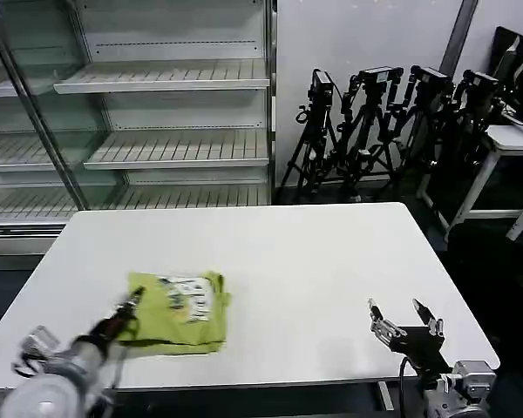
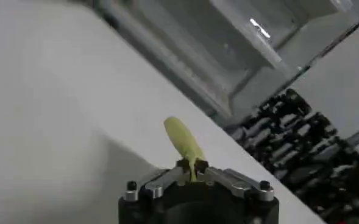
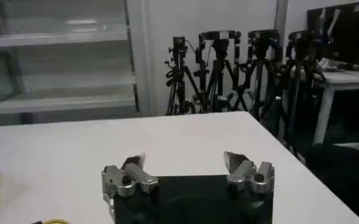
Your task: Fold and organize the clothes.
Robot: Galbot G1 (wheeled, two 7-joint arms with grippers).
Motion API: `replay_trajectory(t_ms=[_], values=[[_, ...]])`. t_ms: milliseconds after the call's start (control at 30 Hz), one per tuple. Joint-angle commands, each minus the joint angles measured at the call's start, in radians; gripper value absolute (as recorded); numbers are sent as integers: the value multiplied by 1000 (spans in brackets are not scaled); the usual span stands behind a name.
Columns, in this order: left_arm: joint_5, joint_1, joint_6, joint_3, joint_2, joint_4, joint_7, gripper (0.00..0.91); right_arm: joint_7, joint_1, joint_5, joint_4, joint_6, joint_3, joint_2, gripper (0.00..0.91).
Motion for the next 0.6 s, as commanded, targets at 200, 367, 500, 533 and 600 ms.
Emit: replay_trajectory(t_ms=[200, 367, 500, 533, 600], values=[[512, 128, 93, -146, 396, -206, 74, 40, -5, 1, 0, 11, 6, -15, -4, 907], [729, 117, 93, 189, 295, -256, 31, 40, -8, -20, -11, 17, 10, -9, 2, 907], [888, 81, 93, 433, 163, -186, 14, 40, -8, -40, -34, 22, 13, -12, 19, 907], [903, 63, 93, 487, 124, -169, 8, 40, -9, -46, -44, 24, 14, -13, 23, 907], [913, 36, 93, 537, 79, -143, 2, 40, -8, -52, -53, 27, 14, -13, 28, 907]])
